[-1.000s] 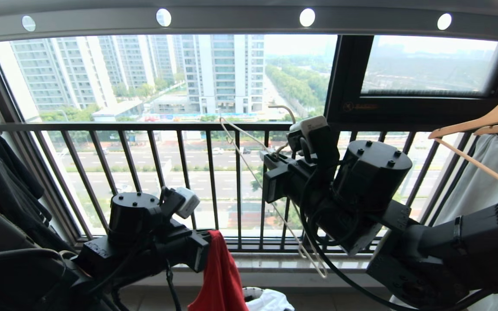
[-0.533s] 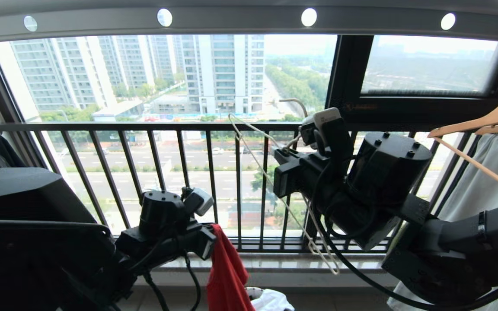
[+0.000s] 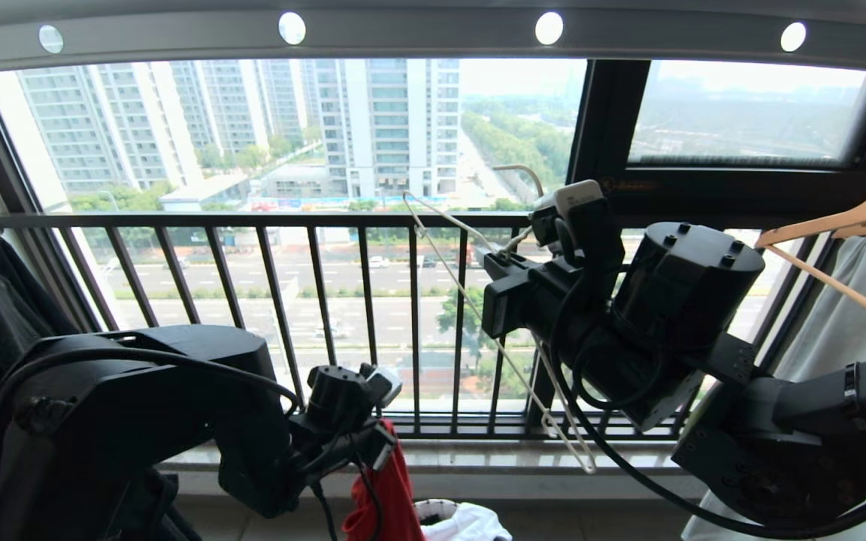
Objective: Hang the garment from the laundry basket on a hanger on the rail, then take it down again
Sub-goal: Put clothes in the basket
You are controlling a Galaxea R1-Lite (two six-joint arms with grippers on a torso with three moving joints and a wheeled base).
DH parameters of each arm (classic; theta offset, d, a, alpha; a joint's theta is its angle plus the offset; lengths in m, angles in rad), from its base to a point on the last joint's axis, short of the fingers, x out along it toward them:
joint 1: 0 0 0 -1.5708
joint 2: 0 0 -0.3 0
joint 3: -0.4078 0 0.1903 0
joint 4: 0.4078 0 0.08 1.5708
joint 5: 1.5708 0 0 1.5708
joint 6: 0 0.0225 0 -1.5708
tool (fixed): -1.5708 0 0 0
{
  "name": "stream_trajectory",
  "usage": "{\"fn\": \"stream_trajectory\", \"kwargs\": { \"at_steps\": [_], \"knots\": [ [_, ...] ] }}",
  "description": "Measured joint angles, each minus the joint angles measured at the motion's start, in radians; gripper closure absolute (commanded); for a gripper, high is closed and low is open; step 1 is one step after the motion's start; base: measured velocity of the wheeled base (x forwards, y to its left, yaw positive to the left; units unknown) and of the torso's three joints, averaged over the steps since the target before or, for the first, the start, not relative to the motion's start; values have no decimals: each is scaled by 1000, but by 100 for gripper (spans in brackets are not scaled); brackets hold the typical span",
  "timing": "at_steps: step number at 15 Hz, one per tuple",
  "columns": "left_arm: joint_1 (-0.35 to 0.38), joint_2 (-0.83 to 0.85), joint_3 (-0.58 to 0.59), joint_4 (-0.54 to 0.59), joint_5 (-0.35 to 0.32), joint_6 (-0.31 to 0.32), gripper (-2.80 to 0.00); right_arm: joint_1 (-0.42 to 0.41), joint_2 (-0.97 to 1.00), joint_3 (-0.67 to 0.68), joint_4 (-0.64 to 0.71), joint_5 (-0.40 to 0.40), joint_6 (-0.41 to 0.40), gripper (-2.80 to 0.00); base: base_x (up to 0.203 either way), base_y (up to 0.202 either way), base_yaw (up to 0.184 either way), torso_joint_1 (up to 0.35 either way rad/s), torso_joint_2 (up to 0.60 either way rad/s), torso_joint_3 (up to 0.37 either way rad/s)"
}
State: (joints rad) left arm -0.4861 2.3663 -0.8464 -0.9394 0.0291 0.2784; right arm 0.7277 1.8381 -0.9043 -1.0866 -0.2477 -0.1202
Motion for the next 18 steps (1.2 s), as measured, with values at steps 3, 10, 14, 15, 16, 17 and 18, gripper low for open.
{"fn": "stream_trajectory", "kwargs": {
  "at_steps": [3,10,14,15,16,17,18],
  "knots": [
    [-5,50,-11,0,1,24,-280,1,0,0,0,0,0,0,0,0,0,0,0,0],
    [-14,16,40,23,1,30,-280,1,4,3,2,4,0,0,0,0,0,0,0,0],
    [-14,1,-3,175,0,47,-280,1,6,6,4,6,0,0,0,0,0,0,0,0],
    [-14,-8,-32,249,-2,55,-280,1,8,7,4,9,0,0,0,0,0,0,0,0],
    [-14,-17,-73,338,-2,59,-280,1,8,8,4,11,0,0,0,0,0,0,0,0],
    [-13,-23,-119,419,-2,59,-280,1,9,8,4,11,0,0,0,0,0,0,0,0],
    [-12,-27,-172,502,1,56,-280,1,9,9,4,11,0,0,0,0,0,0,0,0]
  ]
}}
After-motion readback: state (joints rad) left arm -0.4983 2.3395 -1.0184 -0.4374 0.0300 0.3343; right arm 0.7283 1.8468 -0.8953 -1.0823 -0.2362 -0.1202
